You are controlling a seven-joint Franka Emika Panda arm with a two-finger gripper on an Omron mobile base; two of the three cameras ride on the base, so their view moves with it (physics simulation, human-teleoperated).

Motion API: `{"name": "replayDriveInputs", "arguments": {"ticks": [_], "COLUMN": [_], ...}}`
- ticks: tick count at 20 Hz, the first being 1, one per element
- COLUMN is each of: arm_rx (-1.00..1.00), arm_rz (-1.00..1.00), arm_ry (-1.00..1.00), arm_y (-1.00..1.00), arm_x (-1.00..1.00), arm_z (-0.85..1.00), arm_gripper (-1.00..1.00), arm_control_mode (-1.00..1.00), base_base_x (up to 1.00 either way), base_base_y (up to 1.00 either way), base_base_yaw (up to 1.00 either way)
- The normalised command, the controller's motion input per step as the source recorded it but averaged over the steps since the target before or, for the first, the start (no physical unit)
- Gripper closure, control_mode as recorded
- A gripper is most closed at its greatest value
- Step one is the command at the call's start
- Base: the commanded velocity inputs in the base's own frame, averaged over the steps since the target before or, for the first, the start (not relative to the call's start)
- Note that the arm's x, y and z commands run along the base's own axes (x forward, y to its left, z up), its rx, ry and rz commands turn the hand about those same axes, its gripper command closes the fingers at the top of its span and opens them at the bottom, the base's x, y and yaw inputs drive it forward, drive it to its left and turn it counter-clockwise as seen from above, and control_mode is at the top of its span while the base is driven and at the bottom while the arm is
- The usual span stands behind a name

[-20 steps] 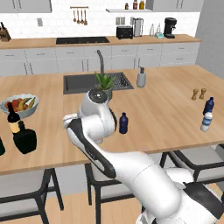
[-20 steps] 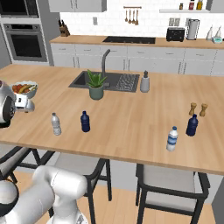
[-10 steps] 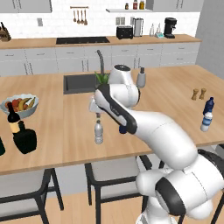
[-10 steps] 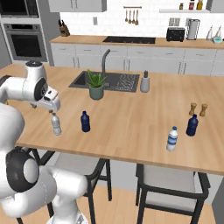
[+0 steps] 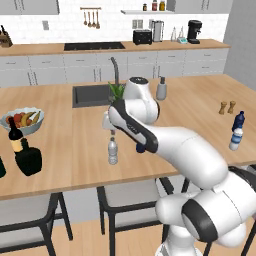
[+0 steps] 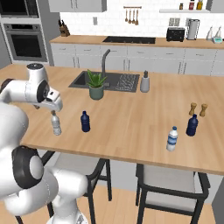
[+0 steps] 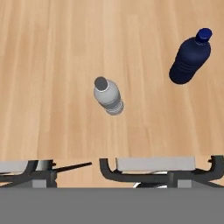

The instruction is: Move the plastic bottles in the middle to the plastics group, and the glass bottles in the middle to the glass group.

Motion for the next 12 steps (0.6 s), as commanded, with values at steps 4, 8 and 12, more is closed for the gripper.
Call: {"name": "replayDriveInputs", "arguments": {"ticks": [4,8,12], "arm_rx": [0.0,-0.05,-0.09], "arm_rz": [0.01,0.02,0.02], "arm_ry": [0.0,0.0,0.0], "arm_y": [0.0,0.0,0.07], "arm_x": [0.46,0.39,0.09], "arm_z": [-0.25,-0.14,-0.29], "arm_gripper": [-1.0,-1.0,-1.0], "arm_control_mode": [-1.0,-1.0,-1.0], "base_base_x": [0.0,0.0,0.0], "base_base_y": [0.0,0.0,0.0], "base_base_yaw": [0.0,0.0,0.0]}}
